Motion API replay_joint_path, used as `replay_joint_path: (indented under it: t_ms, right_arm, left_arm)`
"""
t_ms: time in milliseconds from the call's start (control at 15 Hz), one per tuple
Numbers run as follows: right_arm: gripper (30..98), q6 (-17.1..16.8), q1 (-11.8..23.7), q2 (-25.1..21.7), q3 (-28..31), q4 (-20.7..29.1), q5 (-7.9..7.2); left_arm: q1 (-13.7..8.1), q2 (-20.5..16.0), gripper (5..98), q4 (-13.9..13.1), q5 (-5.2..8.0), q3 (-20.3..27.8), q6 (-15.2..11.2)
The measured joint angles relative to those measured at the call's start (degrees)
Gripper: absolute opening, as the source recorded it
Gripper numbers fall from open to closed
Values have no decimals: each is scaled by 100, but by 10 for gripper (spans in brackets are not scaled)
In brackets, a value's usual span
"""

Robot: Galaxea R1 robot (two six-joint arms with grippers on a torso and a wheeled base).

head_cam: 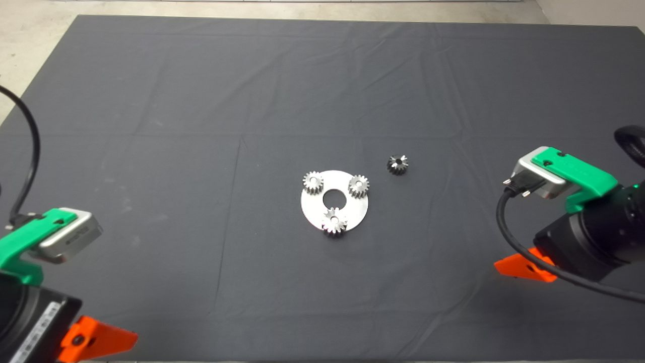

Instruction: Remove an incorrectly installed larger gear and replace it with the correct smaller gear

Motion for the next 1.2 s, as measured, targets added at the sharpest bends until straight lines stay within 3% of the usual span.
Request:
replay_joint_path:
  t_ms: [267, 400, 600, 733, 1067, 1200]
  right_arm:
    - [970, 0, -26, 51, 2, -106, -11]
    - [970, 0, -185, 274, 7, -454, -27]
    - [970, 36, -442, 1322, 11, -1236, -13]
    - [970, 156, -684, 1648, 11, -2042, 37]
    - [970, 278, -2093, 2287, -373, -3432, -10]
    - [970, 278, -2416, 2494, -634, -3890, 28]
  left_arm:
    - [0, 2, 976, 0, -1, 2, -2]
    - [0, -6, 976, 0, 0, 2, -2]
    - [0, -9, 976, 0, 2, 2, 0]
    - [0, -91, 976, 0, 13, 6, 13]
    - [-1, -41, 976, 0, 0, 37, 22]
    - [-1, -54, 976, -2, 0, 37, 23]
